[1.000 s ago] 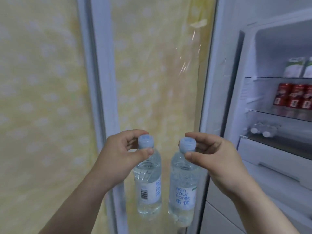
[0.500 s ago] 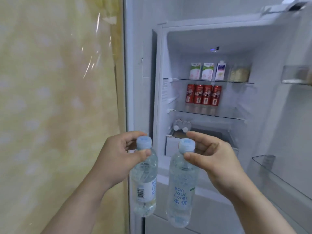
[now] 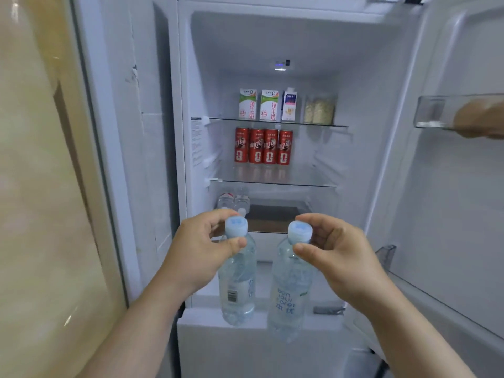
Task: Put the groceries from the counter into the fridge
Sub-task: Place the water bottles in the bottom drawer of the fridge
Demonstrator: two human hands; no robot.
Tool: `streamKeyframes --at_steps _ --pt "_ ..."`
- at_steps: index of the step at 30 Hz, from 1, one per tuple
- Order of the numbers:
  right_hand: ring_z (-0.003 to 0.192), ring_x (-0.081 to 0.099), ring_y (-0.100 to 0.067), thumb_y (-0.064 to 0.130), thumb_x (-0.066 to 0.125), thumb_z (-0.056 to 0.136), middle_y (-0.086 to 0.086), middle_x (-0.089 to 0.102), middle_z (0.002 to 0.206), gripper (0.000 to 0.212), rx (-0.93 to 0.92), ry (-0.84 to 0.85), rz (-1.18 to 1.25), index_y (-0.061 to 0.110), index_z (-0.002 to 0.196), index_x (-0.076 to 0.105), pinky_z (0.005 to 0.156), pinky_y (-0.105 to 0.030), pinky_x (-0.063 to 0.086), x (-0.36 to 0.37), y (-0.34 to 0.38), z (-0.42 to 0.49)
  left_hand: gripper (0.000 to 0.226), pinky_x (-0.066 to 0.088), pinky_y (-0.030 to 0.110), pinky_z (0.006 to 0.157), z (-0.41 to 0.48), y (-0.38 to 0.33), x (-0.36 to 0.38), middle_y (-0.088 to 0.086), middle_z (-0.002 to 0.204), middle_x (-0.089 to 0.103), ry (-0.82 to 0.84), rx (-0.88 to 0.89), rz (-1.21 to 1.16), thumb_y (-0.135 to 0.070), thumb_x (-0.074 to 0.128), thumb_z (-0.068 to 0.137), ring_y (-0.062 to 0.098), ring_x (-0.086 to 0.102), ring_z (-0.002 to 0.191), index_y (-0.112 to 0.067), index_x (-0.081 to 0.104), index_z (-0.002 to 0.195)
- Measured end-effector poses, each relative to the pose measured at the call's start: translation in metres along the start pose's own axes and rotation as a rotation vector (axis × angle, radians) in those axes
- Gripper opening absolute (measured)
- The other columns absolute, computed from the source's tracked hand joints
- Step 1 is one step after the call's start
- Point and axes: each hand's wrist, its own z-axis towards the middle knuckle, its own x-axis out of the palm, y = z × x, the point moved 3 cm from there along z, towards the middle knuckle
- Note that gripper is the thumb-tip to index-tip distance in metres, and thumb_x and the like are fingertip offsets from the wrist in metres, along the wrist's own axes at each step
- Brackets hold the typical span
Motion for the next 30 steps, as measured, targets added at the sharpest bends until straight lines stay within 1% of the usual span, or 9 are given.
streamKeyframes --at_steps 3,5,8,13,16,19,22,26,30 --pt "0.104 0.067 -0.001 0.003 0.074 0.084 0.011 0.072 0.11 0.051 -0.018 -0.025 -0.075 0.027 0.127 0.06 0.092 -0.027 0.052 0.0 -0.011 0.016 0.042 0.054 0.028 0.088 0.02 0.014 0.009 -0.016 0.099 0.074 0.005 0.009 -0.016 0.003 0.079 0.075 0.004 0.068 0.098 -0.034 0.069 0.093" --pt "0.102 0.067 -0.001 0.004 0.073 0.086 0.011 0.072 0.108 0.049 -0.024 -0.037 -0.107 0.037 0.12 0.06 0.094 -0.029 0.053 -0.001 -0.018 0.03 0.043 0.054 0.033 0.088 0.034 0.022 0.016 -0.014 0.097 0.074 0.007 0.03 -0.018 0.005 0.078 0.075 0.008 0.069 0.095 -0.033 0.068 0.091" --pt "0.098 0.067 -0.001 0.002 0.073 0.085 0.011 0.072 0.104 0.047 -0.041 -0.069 -0.12 0.043 0.105 0.06 0.093 -0.029 0.054 -0.003 -0.028 0.052 0.046 0.053 0.03 0.086 0.056 0.031 0.026 -0.015 0.095 0.072 -0.002 0.059 -0.02 0.008 0.077 0.074 0.006 0.068 0.09 -0.034 0.067 0.09" --pt "0.096 0.066 0.002 0.003 0.075 0.082 0.018 0.072 0.099 0.046 -0.106 -0.133 -0.105 0.044 0.099 0.061 0.091 -0.028 0.053 -0.006 -0.05 0.088 0.043 0.054 0.042 0.092 0.091 0.049 0.042 -0.013 0.099 0.072 -0.017 0.103 -0.014 -0.003 0.08 0.074 0.01 0.067 0.096 -0.04 0.068 0.093" --pt "0.098 0.065 0.002 0.006 0.076 0.082 0.023 0.069 0.099 0.047 -0.163 -0.2 -0.113 0.048 0.096 0.061 0.088 -0.021 0.05 -0.008 -0.062 0.113 0.042 0.053 0.045 0.094 0.114 0.059 0.05 -0.014 0.097 0.072 -0.066 0.126 0.021 -0.002 0.08 0.076 0.01 0.067 0.097 -0.037 0.069 0.096" --pt "0.101 0.062 0.007 0.01 0.076 0.083 0.029 0.066 0.102 0.048 -0.195 -0.23 -0.142 0.053 0.097 0.058 0.084 -0.009 0.046 -0.01 -0.068 0.131 0.044 0.055 0.038 0.09 0.132 0.068 0.056 -0.018 0.094 0.07 -0.106 0.129 0.056 -0.002 0.079 0.076 0.011 0.066 0.093 -0.04 0.068 0.095" --pt "0.105 0.059 0.008 0.012 0.075 0.085 0.027 0.063 0.109 0.051 -0.218 -0.254 -0.2 0.055 0.101 0.053 0.085 -0.005 0.044 -0.01 -0.07 0.146 0.047 0.054 0.026 0.085 0.147 0.073 0.059 -0.024 0.092 0.068 -0.126 0.153 0.062 -0.001 0.079 0.075 0.005 0.065 0.091 -0.042 0.066 0.092" --pt "0.104 0.059 0.007 0.012 0.074 0.085 0.026 0.063 0.109 0.052 -0.233 -0.278 -0.262 0.057 0.1 0.052 0.09 -0.016 0.047 -0.006 -0.079 0.159 0.048 0.049 0.009 0.073 0.16 0.082 0.065 -0.024 0.09 0.067 -0.127 0.162 0.051 0.0 0.078 0.076 0.0 0.063 0.085 -0.043 0.062 0.09" --pt "0.107 0.059 0.003 0.014 0.074 0.085 0.024 0.062 0.111 0.051 -0.229 -0.309 -0.332 0.054 0.105 0.051 0.095 -0.023 0.048 0.001 -0.092 0.176 0.044 0.048 0.01 0.075 0.174 0.099 0.074 -0.026 0.092 0.066 -0.124 0.158 0.049 -0.005 0.079 0.076 0.0 0.063 0.087 -0.043 0.062 0.091"
